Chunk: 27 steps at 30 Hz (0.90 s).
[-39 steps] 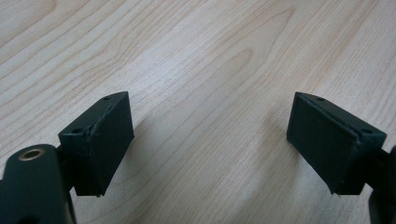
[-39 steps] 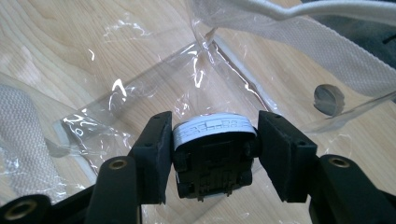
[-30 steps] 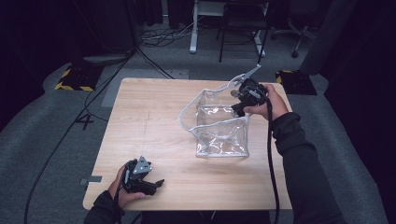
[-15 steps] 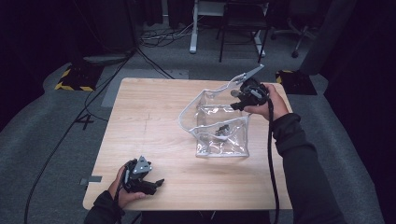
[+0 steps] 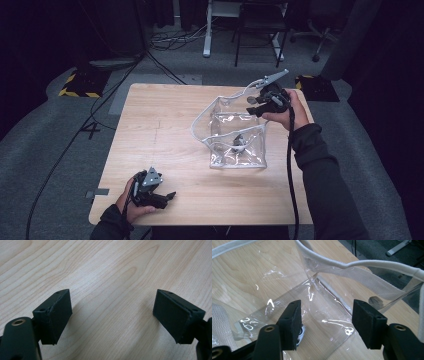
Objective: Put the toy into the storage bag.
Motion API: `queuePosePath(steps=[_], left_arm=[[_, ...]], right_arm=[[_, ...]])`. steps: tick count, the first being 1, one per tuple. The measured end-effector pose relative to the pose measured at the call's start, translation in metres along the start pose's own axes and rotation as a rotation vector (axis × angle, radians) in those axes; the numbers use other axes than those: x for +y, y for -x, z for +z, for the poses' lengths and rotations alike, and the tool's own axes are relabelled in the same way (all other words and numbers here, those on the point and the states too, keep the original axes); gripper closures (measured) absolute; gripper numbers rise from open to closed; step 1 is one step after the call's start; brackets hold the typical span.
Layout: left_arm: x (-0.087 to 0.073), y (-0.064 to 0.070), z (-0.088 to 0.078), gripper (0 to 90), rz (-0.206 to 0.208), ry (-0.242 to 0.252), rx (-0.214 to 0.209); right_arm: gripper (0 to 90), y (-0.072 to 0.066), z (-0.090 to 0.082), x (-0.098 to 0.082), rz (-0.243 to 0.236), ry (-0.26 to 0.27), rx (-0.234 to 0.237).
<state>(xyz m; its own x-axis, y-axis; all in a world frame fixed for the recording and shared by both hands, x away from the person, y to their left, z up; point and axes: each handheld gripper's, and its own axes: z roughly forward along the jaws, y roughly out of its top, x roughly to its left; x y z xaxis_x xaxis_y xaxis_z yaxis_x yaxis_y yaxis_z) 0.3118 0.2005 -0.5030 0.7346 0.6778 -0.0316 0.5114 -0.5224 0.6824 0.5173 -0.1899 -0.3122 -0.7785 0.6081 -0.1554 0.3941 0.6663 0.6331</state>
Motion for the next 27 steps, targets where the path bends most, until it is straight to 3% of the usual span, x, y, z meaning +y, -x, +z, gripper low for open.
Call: queuePosePath(steps=[7,10,12,20,27], left_arm=[[0.000,0.000,0.000,16.0,0.000,-0.001,-0.001],[0.000,0.000,0.000,16.0,-0.001,0.000,-0.001],[0.000,0.000,0.000,16.0,0.000,0.000,-0.001],[0.000,0.000,0.000,16.0,-0.001,0.000,-0.001],[0.000,0.000,0.000,16.0,0.000,-0.001,0.000]], right_arm=[[31.1,0.001,-0.007,-0.002,0.059,0.080,-0.039],[27.5,0.001,-0.012,-0.004,0.088,0.128,-0.026],[25.4,-0.001,-0.014,-0.004,0.099,0.144,-0.061],[18.7,-0.007,-0.018,-0.008,0.083,0.186,-0.089],[18.2,-0.008,-0.025,-0.013,0.090,0.218,-0.102]])
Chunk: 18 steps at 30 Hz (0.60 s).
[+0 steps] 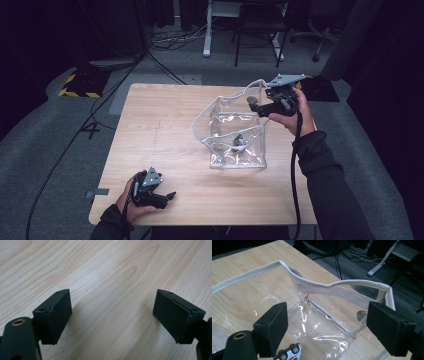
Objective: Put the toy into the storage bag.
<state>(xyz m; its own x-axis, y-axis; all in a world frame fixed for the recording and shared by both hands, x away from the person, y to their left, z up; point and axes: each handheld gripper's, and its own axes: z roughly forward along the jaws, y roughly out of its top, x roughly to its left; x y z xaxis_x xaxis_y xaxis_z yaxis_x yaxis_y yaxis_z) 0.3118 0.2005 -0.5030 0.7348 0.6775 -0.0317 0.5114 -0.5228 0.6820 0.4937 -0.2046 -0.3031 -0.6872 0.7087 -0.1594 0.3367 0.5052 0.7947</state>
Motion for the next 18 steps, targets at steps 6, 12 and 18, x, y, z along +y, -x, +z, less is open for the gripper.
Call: queuePosePath(steps=[6,12,18], left_arm=[[0.000,0.000,0.000,15.9,0.000,0.000,0.001],[0.000,0.000,0.000,15.9,-0.001,0.000,0.000],[0.000,0.000,0.000,15.9,-0.001,0.000,0.000]], right_arm=[[18.3,-0.001,-0.007,-0.004,0.006,0.026,0.002],[18.3,0.001,-0.017,-0.009,0.003,0.052,-0.010],[18.0,0.003,-0.029,-0.013,0.012,0.088,-0.004]])
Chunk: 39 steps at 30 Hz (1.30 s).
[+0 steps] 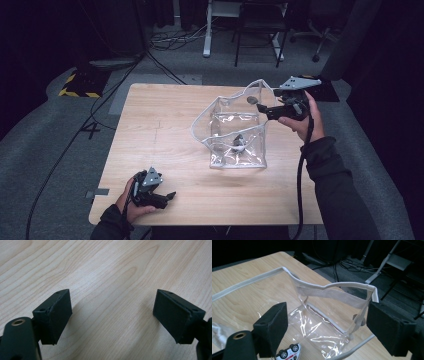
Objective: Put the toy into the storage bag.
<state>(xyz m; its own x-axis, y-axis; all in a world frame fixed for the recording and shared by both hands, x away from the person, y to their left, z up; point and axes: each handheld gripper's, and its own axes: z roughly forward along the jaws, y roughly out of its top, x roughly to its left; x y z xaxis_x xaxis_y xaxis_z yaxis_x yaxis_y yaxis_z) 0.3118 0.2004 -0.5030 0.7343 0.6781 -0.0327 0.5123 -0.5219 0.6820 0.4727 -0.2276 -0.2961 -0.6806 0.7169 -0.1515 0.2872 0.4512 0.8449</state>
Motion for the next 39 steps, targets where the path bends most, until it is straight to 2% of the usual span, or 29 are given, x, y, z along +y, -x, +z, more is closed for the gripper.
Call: queuePosePath(steps=[26,31,39], left_arm=[[0.000,0.000,0.000,15.9,-0.001,0.002,0.004],[0.000,0.000,0.000,15.8,-0.001,0.002,0.004],[0.000,0.000,0.000,15.9,-0.002,0.001,0.002]], right_arm=[[17.8,-0.004,-0.042,-0.019,-0.041,0.069,-0.019],[17.9,-0.004,-0.051,-0.022,-0.031,0.089,-0.012],[17.9,-0.004,-0.058,-0.033,-0.053,0.082,-0.021]])
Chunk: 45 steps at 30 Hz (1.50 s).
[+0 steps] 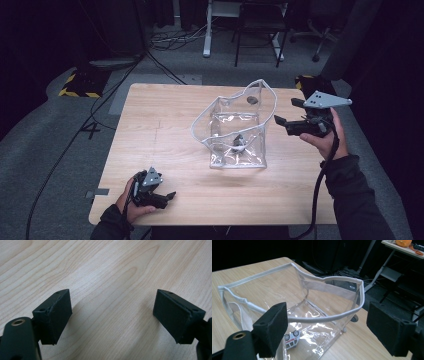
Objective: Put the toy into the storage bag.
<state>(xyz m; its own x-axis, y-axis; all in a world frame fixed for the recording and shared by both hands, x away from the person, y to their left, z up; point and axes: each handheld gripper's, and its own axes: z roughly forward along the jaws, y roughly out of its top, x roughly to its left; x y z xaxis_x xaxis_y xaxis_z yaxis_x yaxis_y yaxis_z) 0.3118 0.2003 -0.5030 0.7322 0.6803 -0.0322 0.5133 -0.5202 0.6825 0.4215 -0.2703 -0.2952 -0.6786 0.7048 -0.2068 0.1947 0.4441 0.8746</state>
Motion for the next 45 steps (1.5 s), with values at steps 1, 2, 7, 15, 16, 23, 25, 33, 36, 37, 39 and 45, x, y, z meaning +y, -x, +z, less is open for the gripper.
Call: queuePosePath(steps=[1,2,7,15,16,23,25,33,36,37,39,45], left_arm=[[0.000,0.000,0.000,15.8,0.002,0.001,0.003],[0.000,0.000,0.000,15.8,-0.001,0.001,0.000],[0.000,0.000,0.000,15.8,-0.001,0.001,0.000],[0.000,0.000,0.000,15.8,-0.001,0.001,0.001],[0.000,0.000,0.000,15.8,-0.001,0.001,0.001],[0.000,0.000,0.000,15.8,-0.001,0.001,0.001],[0.000,0.000,0.000,15.8,-0.001,0.001,0.001],[0.000,0.000,0.000,15.8,0.000,0.001,0.002],[0.000,0.000,0.000,15.8,-0.001,0.001,0.001],[0.000,0.000,0.000,15.8,-0.001,0.001,0.001],[0.000,0.000,0.000,15.8,-0.001,0.001,0.001],[0.000,0.000,0.000,15.8,-0.001,0.001,0.001]], right_arm=[[17.9,0.000,-0.001,-0.002,-0.004,-0.002,-0.003],[17.9,0.000,-0.001,-0.003,0.006,-0.007,-0.005],[17.9,0.000,-0.006,-0.009,-0.004,-0.013,-0.006],[17.9,-0.002,-0.011,-0.024,-0.006,-0.013,-0.006],[17.9,-0.002,-0.011,-0.025,-0.006,-0.016,-0.005],[17.9,-0.004,-0.010,-0.037,-0.002,-0.030,-0.004],[17.9,-0.004,-0.010,-0.040,-0.009,-0.027,0.000],[17.9,-0.008,-0.003,-0.058,-0.004,-0.056,0.002],[18.0,-0.008,0.000,-0.065,0.000,-0.066,0.008],[17.9,-0.009,0.001,-0.068,0.005,-0.072,0.009],[17.9,-0.009,0.004,-0.072,0.003,-0.080,0.009],[17.9,-0.009,0.009,-0.086,0.014,-0.101,0.012]])
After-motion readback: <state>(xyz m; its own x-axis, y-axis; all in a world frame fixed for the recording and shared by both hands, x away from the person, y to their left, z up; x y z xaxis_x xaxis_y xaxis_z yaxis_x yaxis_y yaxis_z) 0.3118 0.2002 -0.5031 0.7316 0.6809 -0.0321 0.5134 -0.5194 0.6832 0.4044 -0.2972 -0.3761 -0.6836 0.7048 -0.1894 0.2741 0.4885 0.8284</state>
